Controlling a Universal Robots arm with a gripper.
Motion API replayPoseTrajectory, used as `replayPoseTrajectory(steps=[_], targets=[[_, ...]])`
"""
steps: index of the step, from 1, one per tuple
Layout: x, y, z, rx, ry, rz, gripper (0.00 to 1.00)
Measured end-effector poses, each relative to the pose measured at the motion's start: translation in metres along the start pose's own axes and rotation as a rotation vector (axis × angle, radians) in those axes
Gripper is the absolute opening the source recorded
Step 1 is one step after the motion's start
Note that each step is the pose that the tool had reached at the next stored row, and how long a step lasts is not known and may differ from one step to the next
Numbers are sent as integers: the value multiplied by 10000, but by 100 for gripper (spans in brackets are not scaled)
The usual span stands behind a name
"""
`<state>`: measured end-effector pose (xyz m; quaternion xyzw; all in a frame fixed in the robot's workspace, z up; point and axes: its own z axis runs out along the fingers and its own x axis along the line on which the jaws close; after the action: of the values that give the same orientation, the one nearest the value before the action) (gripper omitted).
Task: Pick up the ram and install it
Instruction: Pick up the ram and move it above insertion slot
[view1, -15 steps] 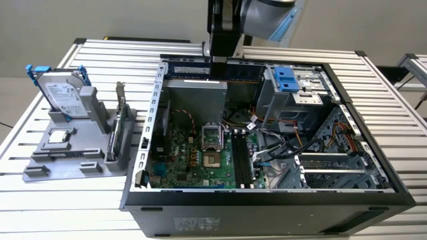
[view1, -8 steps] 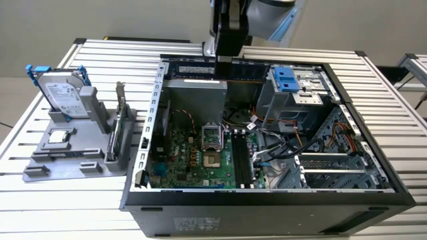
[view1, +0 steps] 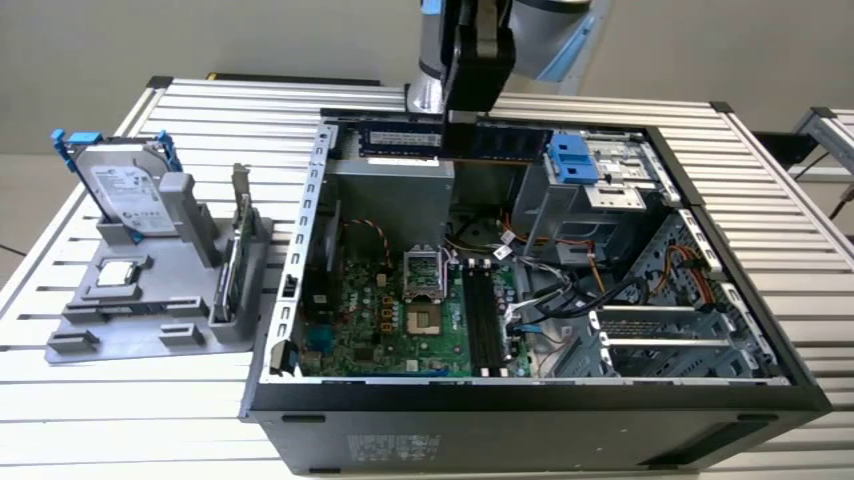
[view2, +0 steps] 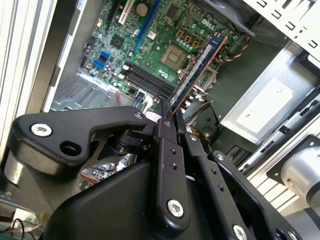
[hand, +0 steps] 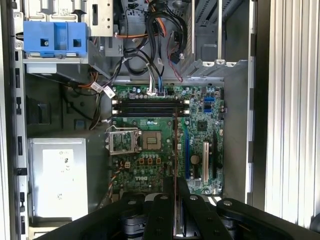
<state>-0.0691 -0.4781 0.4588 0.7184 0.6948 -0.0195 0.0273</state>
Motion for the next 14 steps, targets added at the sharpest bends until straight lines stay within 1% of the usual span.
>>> replayPoseTrajectory(steps=[5, 14], targets=[[2, 53, -6, 0, 0, 1, 0], [5, 178, -15, 0, 0, 0, 0]])
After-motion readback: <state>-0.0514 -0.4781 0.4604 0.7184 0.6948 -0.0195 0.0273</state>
